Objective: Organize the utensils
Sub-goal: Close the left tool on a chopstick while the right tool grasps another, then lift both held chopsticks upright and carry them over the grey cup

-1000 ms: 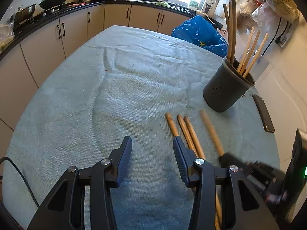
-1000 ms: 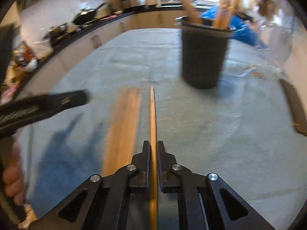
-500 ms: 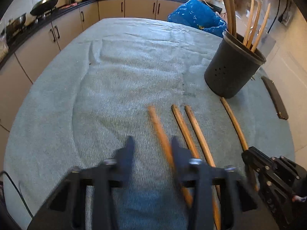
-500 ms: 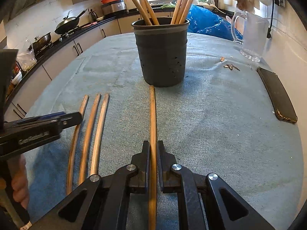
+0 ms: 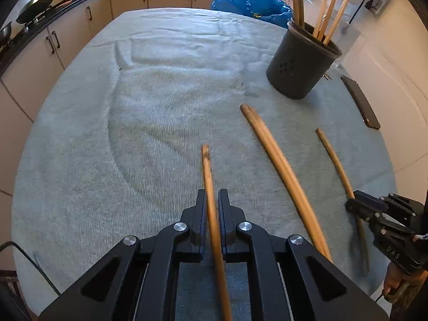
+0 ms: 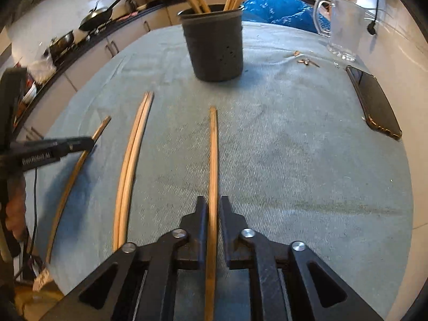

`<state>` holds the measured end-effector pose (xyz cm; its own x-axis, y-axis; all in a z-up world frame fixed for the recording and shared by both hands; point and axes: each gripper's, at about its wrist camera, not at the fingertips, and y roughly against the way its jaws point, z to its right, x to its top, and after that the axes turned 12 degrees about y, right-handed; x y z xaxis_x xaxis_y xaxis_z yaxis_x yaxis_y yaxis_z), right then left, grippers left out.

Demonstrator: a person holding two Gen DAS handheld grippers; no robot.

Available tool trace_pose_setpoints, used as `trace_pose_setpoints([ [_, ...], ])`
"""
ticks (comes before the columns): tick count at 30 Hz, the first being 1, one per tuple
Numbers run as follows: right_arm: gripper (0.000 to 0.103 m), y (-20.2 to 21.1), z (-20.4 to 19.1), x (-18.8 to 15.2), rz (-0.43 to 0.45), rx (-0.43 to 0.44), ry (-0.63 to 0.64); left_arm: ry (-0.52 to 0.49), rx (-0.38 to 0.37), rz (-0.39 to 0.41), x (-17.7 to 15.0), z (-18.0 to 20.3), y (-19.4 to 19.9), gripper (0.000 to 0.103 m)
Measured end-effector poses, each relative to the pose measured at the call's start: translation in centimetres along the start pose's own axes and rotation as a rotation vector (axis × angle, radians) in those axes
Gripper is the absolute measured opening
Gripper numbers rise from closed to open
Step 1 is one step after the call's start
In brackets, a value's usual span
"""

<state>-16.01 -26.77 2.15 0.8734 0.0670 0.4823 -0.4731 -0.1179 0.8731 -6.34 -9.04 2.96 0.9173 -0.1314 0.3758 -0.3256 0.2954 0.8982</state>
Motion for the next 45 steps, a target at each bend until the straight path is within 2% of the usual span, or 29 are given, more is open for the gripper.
trace_pose_setpoints([
  [6,0.022,-1.5,0.1,2.5,-0.044,-0.067,0.065,-0.02,0.055,-0.046,1.5,0.6,-1.8,0.008],
  [18,0.022,-4.6,0.3,8.6,-0.155,-0.082,0.084,-0.104,0.08,-0.063,4.9,1.7,-3.4,0.008],
  [20,0.023,-4.9,0.4,9.2,-0.174,-0.077,0.077,-0.116,0.08,-0.068,5.1,1.8,-3.4,0.009],
  [22,0.023,-5.1,0.4,9.6,-0.181,-0.074,0.072,-0.136,0.073,-0.07,5.1,2.1,-3.4,0.017],
  [24,0.023,-5.3,0.2,10.0,-0.197,-0.079,0.087,-0.161,0.082,-0.061,5.0,2.8,-3.4,0.02],
  [25,0.022,-5.4,0.1,10.1,-0.202,-0.08,0.089,-0.178,0.095,-0.052,4.9,3.1,-3.4,0.019],
  [26,0.021,-5.4,0.0,10.2,-0.199,-0.079,0.089,-0.194,0.107,-0.04,4.6,3.4,-3.4,0.014],
  [27,0.014,-5.4,-0.4,10.2,-0.192,-0.077,0.094,-0.2,0.098,-0.029,4.4,3.6,-3.3,0.007],
  [28,0.007,-5.3,-0.8,10.1,-0.171,-0.081,0.113,-0.192,0.091,-0.02,4.0,3.7,-3.2,0.007],
  [31,0.007,-4.8,-1.3,9.4,-0.092,-0.079,0.124,-0.16,0.088,0.028,3.1,3.4,-2.2,0.007],
  [36,0.007,-2.5,0.2,8.0,0.04,-0.015,-0.004,-0.112,0.02,0.146,2.4,2.6,2.5,0.007],
  [45,0.007,4.2,0.3,6.2,0.26,-0.041,-0.049,-0.078,-0.064,0.309,1.1,3.2,8.6,0.007],
])
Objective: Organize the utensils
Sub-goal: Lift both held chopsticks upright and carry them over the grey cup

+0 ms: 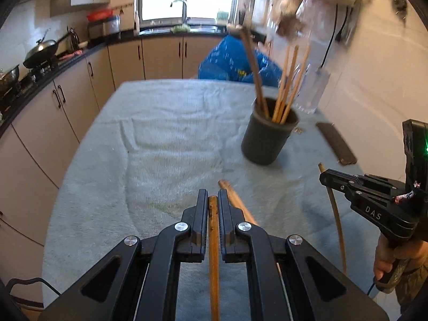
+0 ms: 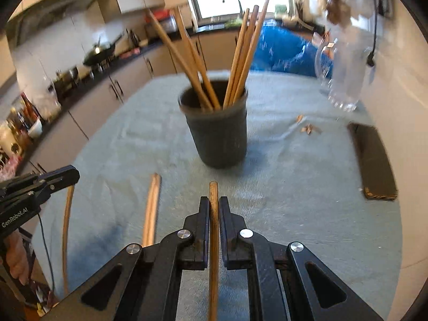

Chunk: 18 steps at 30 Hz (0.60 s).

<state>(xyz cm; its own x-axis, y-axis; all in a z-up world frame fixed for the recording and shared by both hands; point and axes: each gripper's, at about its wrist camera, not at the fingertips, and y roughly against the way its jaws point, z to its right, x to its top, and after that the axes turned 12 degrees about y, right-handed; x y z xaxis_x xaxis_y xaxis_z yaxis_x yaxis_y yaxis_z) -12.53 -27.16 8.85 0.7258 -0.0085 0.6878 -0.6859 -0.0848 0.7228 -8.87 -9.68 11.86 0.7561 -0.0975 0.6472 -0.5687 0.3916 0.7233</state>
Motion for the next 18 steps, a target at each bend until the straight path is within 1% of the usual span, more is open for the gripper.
trace_pose_setpoints([
  [6,0.007,4.3,-0.4,-0.1,0.117,-0.004,-0.022,0.013,-0.049,0.047,-0.5,1.0,3.6,0.007],
  [11,0.007,7.0,-0.8,-0.6,0.186,0.008,-0.044,0.02,-0.088,0.088,-1.1,1.4,6.3,0.007],
  [16,0.007,9.3,-1.1,-1.1,0.246,0.013,-0.067,0.015,-0.11,0.174,-1.6,2.0,9.8,0.007],
  [18,0.007,10.2,-1.2,-1.2,0.268,0.011,-0.07,0.023,-0.133,0.202,-1.6,2.1,11.2,0.007],
])
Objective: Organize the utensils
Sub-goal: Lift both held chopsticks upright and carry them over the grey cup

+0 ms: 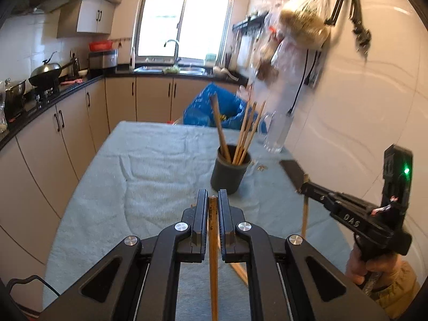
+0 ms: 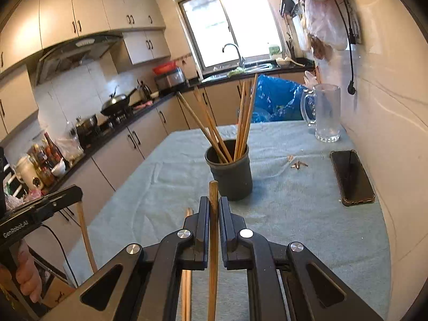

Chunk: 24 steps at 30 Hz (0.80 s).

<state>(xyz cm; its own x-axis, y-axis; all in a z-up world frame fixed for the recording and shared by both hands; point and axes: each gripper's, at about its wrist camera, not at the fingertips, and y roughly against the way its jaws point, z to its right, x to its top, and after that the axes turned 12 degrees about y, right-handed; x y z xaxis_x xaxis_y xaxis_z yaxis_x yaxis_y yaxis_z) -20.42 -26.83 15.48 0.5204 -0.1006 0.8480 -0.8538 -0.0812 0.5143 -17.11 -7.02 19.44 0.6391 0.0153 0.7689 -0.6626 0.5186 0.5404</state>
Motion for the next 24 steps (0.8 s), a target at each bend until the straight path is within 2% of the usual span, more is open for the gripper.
trace_pose_setpoints([
  [7,0.007,1.1,-0.4,0.7,0.047,-0.002,0.003,-0.011,-0.035,0.069,0.7,0.9,2.0,0.007],
  [15,0.007,1.2,0.0,1.3,0.066,0.004,0.003,-0.01,-0.062,0.076,1.7,1.3,1.8,0.006],
  [24,0.007,1.2,1.2,4.9,0.123,-0.019,0.004,-0.007,-0.087,0.133,5.5,2.0,1.5,0.006],
])
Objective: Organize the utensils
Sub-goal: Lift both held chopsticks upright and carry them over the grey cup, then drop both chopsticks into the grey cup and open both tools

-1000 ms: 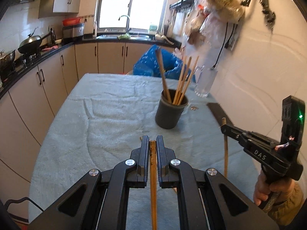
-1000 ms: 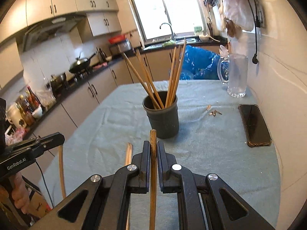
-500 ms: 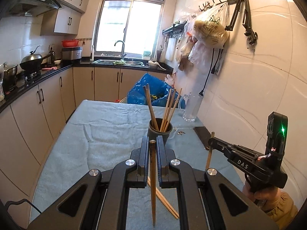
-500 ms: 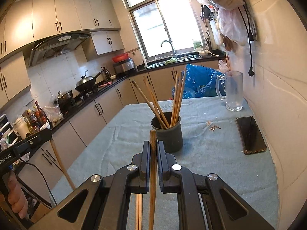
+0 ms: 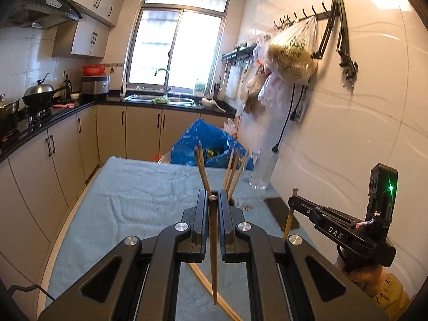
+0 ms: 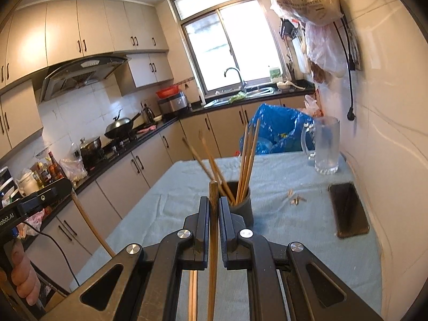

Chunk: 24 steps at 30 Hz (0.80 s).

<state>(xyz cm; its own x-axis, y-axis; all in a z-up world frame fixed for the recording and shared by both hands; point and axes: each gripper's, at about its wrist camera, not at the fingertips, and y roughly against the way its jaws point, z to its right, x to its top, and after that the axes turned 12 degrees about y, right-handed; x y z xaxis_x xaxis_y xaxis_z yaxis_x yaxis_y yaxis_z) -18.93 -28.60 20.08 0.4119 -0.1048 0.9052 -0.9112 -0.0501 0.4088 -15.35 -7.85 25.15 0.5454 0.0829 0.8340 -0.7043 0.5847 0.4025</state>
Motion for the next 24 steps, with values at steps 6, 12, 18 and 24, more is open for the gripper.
trace_pose_setpoints([
  [6,0.007,-0.7,1.1,4.7,0.117,-0.042,-0.018,-0.031,0.018,0.086,4.3,1.4,-2.1,0.006],
  [12,0.007,-3.1,2.1,9.5,0.231,-0.102,-0.07,-0.019,0.014,0.123,8.5,3.0,-6.2,0.006],
  [18,0.007,-6.5,2.8,12.1,0.286,-0.193,-0.046,0.028,0.008,0.165,11.7,3.8,-11.2,0.006],
  [24,0.007,-11.5,4.9,10.2,0.209,-0.225,-0.062,0.058,0.052,0.058,10.6,2.5,-17.8,0.007],
])
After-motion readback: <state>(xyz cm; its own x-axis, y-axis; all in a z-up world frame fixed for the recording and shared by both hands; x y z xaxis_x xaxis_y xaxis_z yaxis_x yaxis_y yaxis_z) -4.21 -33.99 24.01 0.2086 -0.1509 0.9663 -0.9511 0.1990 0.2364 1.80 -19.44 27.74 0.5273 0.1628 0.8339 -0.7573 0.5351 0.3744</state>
